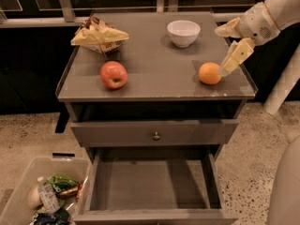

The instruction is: Place orange into middle drawer

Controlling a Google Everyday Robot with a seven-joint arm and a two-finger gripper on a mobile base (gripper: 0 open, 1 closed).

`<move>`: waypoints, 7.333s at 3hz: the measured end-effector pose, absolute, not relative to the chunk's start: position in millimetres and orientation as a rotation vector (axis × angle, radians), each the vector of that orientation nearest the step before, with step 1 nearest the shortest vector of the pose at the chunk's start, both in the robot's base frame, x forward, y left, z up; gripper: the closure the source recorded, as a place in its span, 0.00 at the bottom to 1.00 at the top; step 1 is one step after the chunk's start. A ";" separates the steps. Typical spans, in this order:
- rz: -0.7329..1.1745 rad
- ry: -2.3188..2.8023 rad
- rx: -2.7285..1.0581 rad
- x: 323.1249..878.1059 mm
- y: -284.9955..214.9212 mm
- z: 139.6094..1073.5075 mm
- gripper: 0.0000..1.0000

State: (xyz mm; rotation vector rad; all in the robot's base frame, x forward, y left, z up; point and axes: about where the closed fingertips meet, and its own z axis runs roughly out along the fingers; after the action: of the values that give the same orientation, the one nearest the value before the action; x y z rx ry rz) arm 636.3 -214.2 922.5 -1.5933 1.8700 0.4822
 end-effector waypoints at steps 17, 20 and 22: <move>0.747 2.204 -1.534 440.5 -220.8 808.6 1.00; 0.733 2.257 -1.590 346.4 -203.8 691.4 1.00; 0.857 2.225 -1.639 350.9 -176.5 659.4 1.00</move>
Offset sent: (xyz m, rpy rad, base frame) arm 0.0014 0.0004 -0.0202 -0.0130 0.0612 -0.0010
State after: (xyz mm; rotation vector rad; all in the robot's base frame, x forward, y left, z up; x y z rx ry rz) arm 350.9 -176.5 659.4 -1.6389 2.2249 0.8570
